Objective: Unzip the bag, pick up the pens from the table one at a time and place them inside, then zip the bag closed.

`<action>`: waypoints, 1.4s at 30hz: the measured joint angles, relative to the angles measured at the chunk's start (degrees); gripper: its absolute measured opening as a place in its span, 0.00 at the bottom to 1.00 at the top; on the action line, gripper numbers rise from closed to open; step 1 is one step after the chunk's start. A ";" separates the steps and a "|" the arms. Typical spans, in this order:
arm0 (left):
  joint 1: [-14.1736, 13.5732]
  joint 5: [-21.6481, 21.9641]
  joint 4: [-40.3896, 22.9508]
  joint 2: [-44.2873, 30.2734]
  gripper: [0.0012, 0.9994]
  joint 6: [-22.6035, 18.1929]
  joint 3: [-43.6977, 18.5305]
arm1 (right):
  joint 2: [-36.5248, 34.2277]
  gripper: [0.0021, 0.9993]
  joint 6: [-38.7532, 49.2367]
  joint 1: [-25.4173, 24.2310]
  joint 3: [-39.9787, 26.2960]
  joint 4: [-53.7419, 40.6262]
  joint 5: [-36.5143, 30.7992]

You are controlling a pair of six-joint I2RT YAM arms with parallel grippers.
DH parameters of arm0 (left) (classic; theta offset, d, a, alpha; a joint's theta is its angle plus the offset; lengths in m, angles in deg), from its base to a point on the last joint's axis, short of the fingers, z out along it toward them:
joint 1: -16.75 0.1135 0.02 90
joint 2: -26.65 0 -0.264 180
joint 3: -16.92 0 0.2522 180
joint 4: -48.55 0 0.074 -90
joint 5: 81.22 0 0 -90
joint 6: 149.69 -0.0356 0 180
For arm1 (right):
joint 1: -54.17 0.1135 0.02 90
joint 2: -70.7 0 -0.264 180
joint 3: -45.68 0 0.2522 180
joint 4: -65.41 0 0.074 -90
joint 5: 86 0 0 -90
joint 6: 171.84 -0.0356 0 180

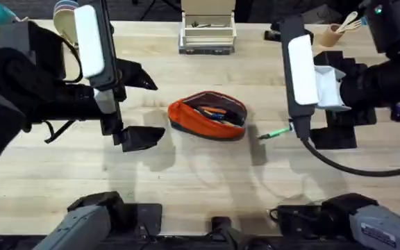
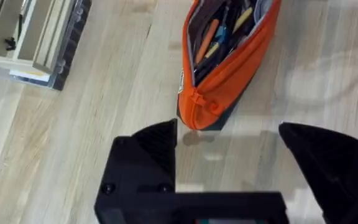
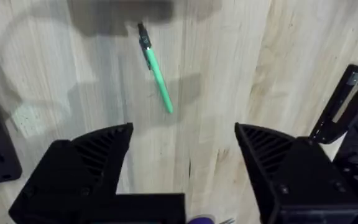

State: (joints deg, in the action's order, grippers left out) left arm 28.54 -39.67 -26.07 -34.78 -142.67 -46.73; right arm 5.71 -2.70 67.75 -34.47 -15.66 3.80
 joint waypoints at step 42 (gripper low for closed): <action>0.00 0.00 0.00 -0.01 0.99 -0.02 0.00 | -16.99 1.00 1.78 -2.21 4.63 4.54 -1.34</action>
State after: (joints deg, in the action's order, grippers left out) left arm 28.54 -39.67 -26.07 -34.79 -142.68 -46.73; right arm -11.28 -0.92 65.55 -29.84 -11.12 2.45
